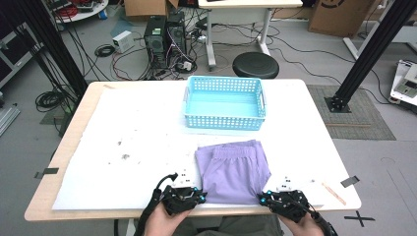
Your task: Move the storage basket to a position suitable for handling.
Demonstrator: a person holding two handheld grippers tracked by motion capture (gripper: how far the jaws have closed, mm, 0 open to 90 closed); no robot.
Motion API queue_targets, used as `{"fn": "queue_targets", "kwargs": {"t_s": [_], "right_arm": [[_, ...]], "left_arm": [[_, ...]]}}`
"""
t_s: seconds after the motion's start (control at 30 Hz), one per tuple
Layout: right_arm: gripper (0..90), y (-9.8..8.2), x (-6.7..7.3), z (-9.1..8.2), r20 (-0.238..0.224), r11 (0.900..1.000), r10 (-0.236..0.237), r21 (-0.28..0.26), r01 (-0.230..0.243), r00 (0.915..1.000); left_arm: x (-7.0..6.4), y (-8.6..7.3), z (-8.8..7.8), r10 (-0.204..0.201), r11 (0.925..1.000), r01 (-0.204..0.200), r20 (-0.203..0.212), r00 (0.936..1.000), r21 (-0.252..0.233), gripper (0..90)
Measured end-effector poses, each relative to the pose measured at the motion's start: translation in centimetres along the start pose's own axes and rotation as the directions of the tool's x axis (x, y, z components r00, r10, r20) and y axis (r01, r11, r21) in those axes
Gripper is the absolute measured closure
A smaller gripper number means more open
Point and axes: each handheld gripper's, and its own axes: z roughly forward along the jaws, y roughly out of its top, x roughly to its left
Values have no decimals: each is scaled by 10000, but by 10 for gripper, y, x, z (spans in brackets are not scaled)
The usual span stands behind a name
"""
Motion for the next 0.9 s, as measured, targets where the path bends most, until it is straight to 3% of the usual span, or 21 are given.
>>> {"fn": "queue_targets", "kwargs": {"t_s": [0.17, 0.2, 0.23, 0.27, 0.3, 0.37, 0.4, 0.43, 0.47, 0.5, 0.53, 0.57, 0.6, 0.63, 0.73, 0.77, 0.83, 0.9], "right_arm": [[830, 0, -2, 0, -76, 9999, -121, -59, 121, 9999], [711, 2, -5, -3, -133, 9993, -225, -294, 221, 9997], [711, 2, -5, -3, -133, 9993, -225, -294, 221, 9997], [583, 5, -9, -10, 116, 9979, -164, -625, 171, 9998], [583, 5, -9, -10, 116, 9979, -164, -625, 171, 9998], [533, 9, -16, -17, 214, 9955, -76, -948, 96, 9997], [490, 14, -23, -24, 605, 9891, -191, -1447, 277, 9980], [490, 14, -23, -24, 605, 9891, -191, -1447, 277, 9980], [422, 22, -32, -29, 1093, 9804, -296, -1907, 502, 9936], [422, 22, -32, -29, 1093, 9804, -296, -1907, 502, 9936], [408, 27, -38, -30, 1285, 9767, -265, -2081, 531, 9914], [390, 38, -49, -32, 1606, 9654, -231, -2528, 637, 9868], [392, 43, -54, -32, 1819, 9571, -201, -2808, 715, 9831], [392, 43, -54, -32, 1819, 9571, -201, -2808, 715, 9831], [381, 66, -72, -29, 2140, 9312, -65, -3547, 839, 9768], [381, 66, -72, -29, 2140, 9312, -65, -3547, 839, 9768], [375, 77, -80, -25, 2363, 9201, -36, -3797, 957, 9717], [377, 86, -89, -19, 2404, 9086, 71, -4069, 941, 9707]], "left_arm": [[-2, 1, -1, 325, 9995, -324, -172, 9993, 50, 787], [-2, 4, -4, 650, 9979, -647, -443, 9969, 72, 629], [-2, 4, -4, 650, 9979, -647, -443, 9969, 72, 564], [-1, 6, -6, 744, 9972, -744, -487, 9960, 3, 495], [0, 8, -9, 843, 9963, -849, -587, 9947, -89, 495], [4, 14, -15, 1174, 9921, -1206, -843, 9895, -339, 407], [7, 17, -17, 1422, 9883, -1468, -1006, 9847, -405, 337], [11, 20, -20, 1615, 9848, -1677, -1182, 9798, -442, 337], [16, 24, -22, 1634, 9836, -1720, -1340, 9774, -549, 312], [21, 28, -23, 1588, 9828, -1703, -1437, 9768, -719, 312], [27, 33, -25, 1447, 9830, -1596, -1527, 9776, -905, 312], [43, 42, -28, 1154, 9815, -1346, -1407, 9833, -1362, 314], [50, 46, -31, 1042, 9782, -1271, -1415, 9844, -1643, 345], [50, 46, -31, 1042, 9782, -1271, -1415, 9844, -1643, 372], [72, 56, -36, 787, 9534, -1185, -1506, 9855, -2773, 371], [78, 59, -37, 668, 9436, -1198, -1769, 9820, -3087, 371], [87, 63, -39, 763, 9277, -1531, -2284, 9706, -3406, 358], [98, 66, -40, 792, 8992, -1972, -2980, 9513, -3906, 358]]}}
